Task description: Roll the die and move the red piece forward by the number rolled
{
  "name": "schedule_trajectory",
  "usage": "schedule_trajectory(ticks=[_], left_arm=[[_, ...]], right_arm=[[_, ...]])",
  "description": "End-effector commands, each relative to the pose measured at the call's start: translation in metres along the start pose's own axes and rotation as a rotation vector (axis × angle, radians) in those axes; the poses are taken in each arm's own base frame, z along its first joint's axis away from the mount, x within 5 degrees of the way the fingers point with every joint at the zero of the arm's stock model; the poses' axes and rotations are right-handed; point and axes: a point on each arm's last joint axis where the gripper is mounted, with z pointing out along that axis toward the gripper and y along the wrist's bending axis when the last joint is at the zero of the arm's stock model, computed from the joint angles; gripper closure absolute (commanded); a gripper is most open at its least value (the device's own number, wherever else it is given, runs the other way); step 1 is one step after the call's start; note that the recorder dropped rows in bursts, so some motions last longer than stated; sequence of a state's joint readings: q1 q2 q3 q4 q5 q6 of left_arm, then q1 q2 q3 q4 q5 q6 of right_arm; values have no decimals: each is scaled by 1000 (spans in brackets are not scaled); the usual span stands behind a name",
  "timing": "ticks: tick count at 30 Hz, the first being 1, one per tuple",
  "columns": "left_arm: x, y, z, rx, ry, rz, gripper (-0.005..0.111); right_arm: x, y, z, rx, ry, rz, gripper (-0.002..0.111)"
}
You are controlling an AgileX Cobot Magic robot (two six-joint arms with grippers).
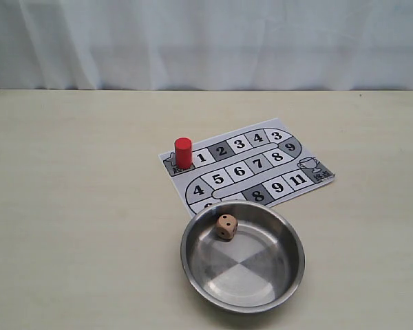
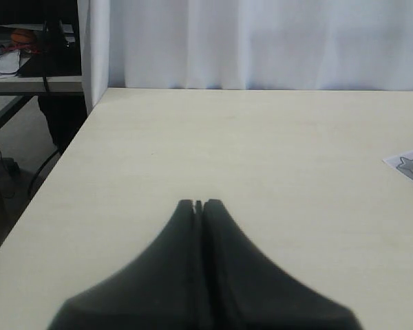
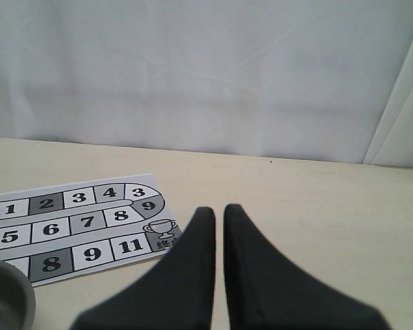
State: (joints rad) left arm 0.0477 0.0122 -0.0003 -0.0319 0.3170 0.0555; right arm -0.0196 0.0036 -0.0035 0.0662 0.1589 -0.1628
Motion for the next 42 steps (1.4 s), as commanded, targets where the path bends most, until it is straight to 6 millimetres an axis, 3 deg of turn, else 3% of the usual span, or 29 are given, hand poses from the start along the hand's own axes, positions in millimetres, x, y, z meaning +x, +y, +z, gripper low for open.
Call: schedule_trajectory(ticks=[1, 24, 37, 42], left_arm=[[-1, 0, 0, 0, -9, 1, 107], [-1, 0, 0, 0, -9, 1, 107], [-1, 0, 0, 0, -9, 1, 107], [-1, 0, 0, 0, -9, 1, 107]], right_arm=[[1, 0, 0, 7, 1, -10, 104], [-9, -2, -1, 24, -110, -1, 104], [-32, -7, -7, 65, -376, 110, 104], [-38, -8, -8, 63, -381, 110, 104]])
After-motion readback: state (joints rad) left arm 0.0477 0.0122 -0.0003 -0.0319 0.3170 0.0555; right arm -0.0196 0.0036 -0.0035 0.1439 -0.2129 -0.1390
